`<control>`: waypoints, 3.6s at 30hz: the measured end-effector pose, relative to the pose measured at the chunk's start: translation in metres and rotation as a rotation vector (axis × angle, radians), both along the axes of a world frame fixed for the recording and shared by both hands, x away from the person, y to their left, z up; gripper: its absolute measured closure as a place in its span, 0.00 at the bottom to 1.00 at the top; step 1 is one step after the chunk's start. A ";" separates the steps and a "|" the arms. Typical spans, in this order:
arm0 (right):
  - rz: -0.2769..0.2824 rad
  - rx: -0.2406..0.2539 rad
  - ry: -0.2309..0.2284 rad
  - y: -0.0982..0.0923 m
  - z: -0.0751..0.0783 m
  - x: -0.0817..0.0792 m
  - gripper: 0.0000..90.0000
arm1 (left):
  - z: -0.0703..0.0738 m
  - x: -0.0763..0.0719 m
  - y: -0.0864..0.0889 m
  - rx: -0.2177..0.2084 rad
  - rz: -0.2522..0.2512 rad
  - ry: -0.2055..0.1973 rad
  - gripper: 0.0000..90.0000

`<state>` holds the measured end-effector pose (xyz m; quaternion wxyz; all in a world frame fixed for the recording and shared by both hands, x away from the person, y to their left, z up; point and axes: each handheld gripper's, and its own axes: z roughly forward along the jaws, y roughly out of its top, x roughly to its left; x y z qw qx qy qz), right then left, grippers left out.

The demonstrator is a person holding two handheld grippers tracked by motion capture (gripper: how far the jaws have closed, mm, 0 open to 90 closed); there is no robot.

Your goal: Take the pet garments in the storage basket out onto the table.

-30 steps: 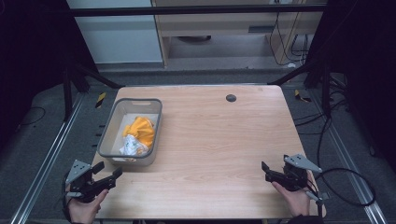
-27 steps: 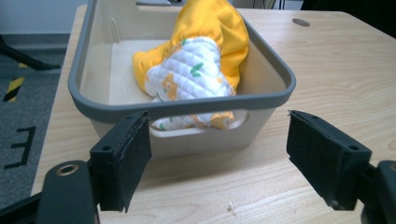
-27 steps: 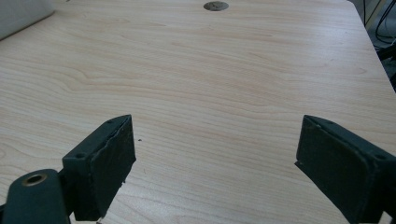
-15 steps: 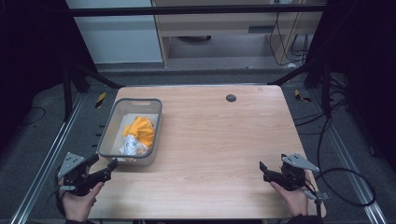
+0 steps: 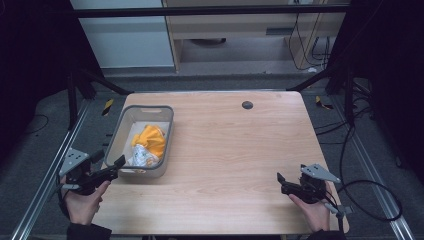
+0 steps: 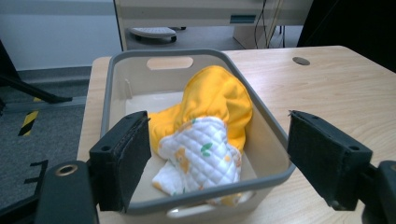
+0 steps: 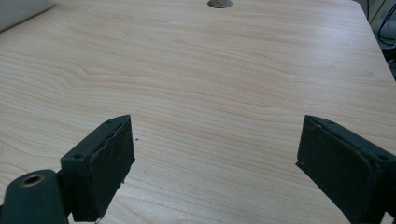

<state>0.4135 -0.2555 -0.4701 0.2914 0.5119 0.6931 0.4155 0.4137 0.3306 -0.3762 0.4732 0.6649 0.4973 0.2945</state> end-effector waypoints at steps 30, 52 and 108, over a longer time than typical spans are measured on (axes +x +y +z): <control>0.010 0.005 0.014 0.002 -0.001 0.002 0.13 | 0.001 0.071 -0.009 0.057 0.007 0.106 0.25; 0.017 -0.016 0.029 0.003 -0.002 0.004 0.13 | -0.012 0.110 -0.027 0.137 -0.022 0.244 0.29; 0.025 -0.036 0.040 0.004 -0.004 0.005 0.12 | -0.042 0.121 -0.038 0.190 -0.047 0.480 0.78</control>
